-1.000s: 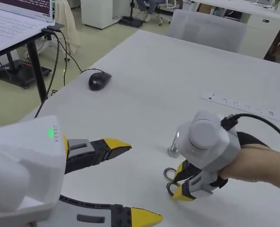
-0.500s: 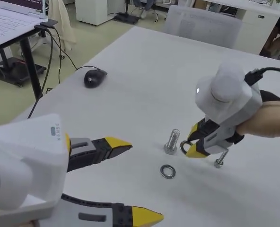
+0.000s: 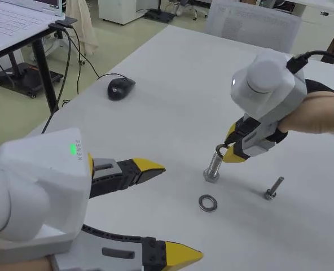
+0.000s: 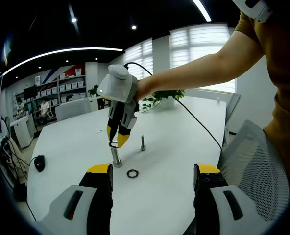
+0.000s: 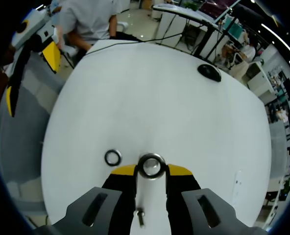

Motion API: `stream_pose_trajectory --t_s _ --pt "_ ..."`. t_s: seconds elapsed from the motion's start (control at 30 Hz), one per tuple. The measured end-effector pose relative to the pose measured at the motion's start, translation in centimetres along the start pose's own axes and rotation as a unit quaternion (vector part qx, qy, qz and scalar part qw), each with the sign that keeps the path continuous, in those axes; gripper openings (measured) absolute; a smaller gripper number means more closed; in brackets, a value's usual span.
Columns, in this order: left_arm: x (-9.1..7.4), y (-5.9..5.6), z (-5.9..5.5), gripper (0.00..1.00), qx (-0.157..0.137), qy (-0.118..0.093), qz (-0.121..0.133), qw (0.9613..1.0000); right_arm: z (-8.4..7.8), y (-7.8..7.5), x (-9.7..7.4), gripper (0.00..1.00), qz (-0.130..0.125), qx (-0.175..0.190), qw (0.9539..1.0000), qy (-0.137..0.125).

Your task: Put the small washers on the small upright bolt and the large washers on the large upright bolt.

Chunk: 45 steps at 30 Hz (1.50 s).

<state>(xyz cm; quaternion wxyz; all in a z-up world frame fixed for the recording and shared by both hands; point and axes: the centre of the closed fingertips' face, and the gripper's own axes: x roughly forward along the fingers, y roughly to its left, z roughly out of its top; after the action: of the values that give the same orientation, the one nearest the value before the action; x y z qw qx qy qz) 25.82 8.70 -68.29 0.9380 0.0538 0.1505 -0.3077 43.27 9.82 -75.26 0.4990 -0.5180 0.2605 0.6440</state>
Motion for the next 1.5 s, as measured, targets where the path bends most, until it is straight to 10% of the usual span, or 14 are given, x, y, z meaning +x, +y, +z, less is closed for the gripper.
stream_pose_trajectory --t_s 1.5 --pt "-0.4 0.8 -0.6 0.66 -0.008 0.004 0.012 0.9999 -1.4 0.0 4.6 0.22 0.033 -0.002 0.9988 0.037"
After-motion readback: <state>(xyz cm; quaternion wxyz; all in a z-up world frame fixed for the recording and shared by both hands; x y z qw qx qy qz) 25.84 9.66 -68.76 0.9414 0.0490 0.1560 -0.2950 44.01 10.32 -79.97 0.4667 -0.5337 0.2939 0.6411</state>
